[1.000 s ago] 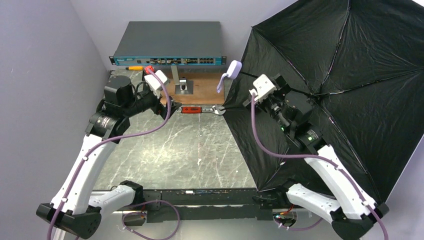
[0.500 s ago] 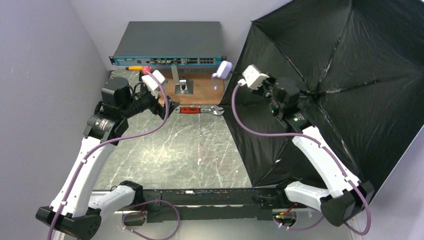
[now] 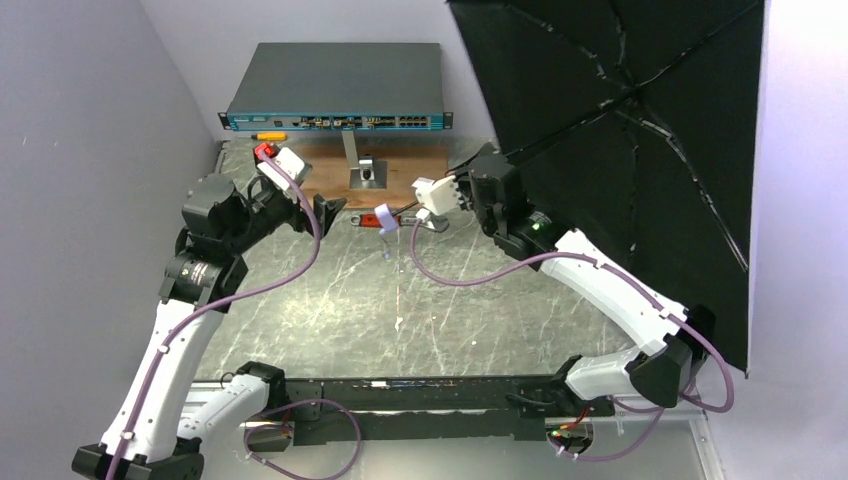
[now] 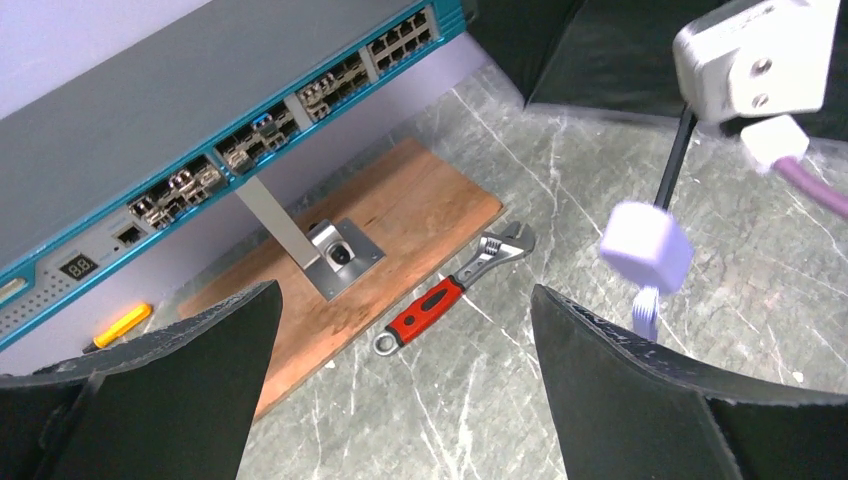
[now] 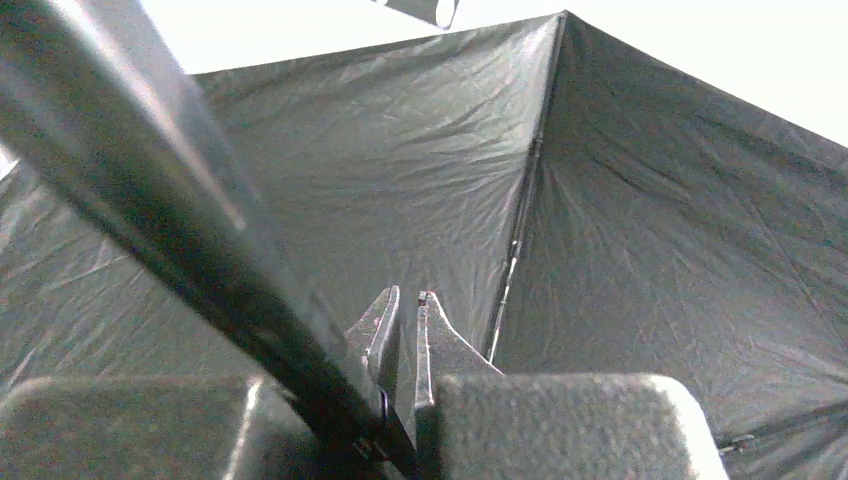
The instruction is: Open the umbrella
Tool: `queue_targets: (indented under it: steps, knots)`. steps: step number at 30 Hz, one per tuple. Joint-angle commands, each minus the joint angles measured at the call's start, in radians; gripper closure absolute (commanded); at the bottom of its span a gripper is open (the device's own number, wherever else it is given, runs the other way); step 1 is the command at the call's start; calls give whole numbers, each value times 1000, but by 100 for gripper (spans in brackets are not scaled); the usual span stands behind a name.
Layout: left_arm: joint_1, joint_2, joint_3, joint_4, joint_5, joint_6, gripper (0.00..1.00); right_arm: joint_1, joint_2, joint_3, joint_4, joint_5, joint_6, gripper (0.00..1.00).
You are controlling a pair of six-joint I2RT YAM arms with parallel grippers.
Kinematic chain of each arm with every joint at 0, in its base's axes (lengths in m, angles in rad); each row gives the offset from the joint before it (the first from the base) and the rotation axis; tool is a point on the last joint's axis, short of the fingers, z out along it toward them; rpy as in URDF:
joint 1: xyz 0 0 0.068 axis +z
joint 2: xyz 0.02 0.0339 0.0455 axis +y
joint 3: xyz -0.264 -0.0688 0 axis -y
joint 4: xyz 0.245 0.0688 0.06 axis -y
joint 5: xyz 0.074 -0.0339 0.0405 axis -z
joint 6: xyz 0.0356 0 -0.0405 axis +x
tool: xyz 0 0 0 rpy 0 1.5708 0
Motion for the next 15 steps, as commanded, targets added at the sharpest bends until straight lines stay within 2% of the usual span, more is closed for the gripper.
queue_targets:
  steps: [1,5,8,10,13,15]
  knots:
    - [26,-30,-44,98,2,-64,0,-52,-48,86,-41,181,-234,100]
    - [37,-14,-41,100,19,-65,0,-74,-60,11,-43,146,-243,100]
    - [46,-12,-43,95,22,-62,0,-60,-74,-140,77,114,-282,100]
    - [51,-19,-43,78,21,-60,0,-37,-54,-183,127,92,-267,99]
    - [60,-37,-49,26,19,-45,0,-16,10,-211,212,91,-199,50]
    - [72,-53,-56,-24,17,-29,0,13,45,-207,212,84,-100,20]
